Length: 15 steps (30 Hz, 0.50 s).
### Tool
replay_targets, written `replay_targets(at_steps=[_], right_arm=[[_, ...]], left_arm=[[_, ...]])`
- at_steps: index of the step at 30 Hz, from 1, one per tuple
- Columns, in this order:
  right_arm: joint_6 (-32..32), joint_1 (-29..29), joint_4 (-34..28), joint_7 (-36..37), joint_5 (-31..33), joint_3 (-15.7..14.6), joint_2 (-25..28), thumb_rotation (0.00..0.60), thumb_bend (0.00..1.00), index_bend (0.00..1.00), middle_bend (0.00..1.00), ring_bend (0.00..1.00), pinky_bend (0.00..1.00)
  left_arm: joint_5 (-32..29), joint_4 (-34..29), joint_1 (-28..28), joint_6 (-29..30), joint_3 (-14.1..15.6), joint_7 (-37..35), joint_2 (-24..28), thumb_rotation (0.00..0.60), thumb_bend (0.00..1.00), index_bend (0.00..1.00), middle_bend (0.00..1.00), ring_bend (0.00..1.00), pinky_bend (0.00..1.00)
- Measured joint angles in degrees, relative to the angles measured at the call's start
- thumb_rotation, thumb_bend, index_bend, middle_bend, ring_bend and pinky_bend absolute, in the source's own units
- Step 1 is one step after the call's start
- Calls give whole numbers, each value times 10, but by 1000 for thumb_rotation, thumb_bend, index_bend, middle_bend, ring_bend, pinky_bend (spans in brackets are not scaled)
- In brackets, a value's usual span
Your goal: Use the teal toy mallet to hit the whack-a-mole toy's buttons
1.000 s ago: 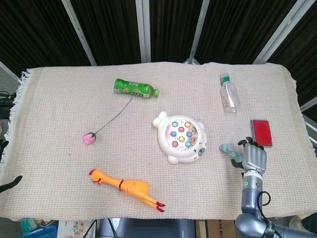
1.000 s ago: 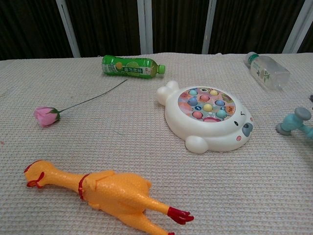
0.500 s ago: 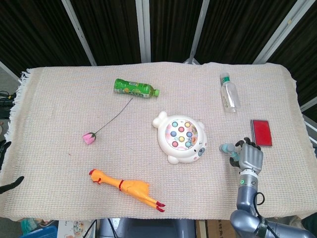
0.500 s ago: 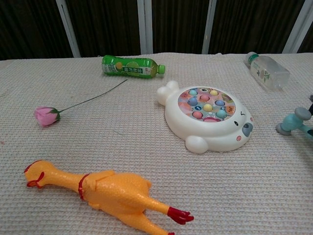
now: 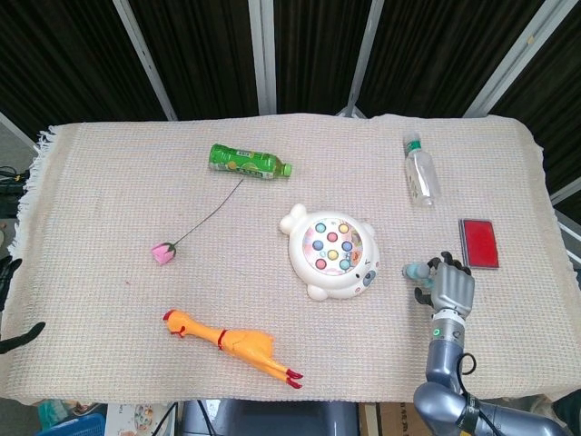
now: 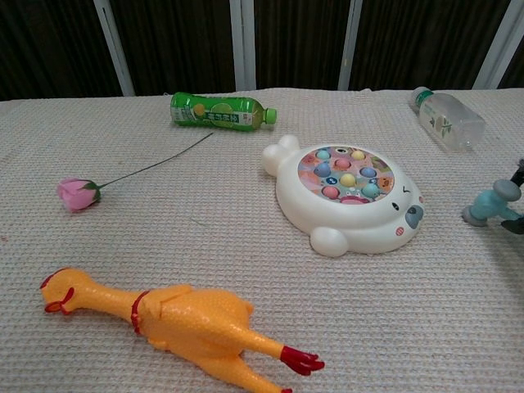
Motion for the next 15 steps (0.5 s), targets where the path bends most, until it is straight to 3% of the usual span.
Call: replay_targets(at_steps=[15], right_arm=[[1, 8, 31, -9, 1, 6, -22, 600, 331, 447, 163, 165, 168]], left_arm=[[-6, -2, -1, -2, -2, 7, -2, 600, 0, 115, 44, 0, 0]])
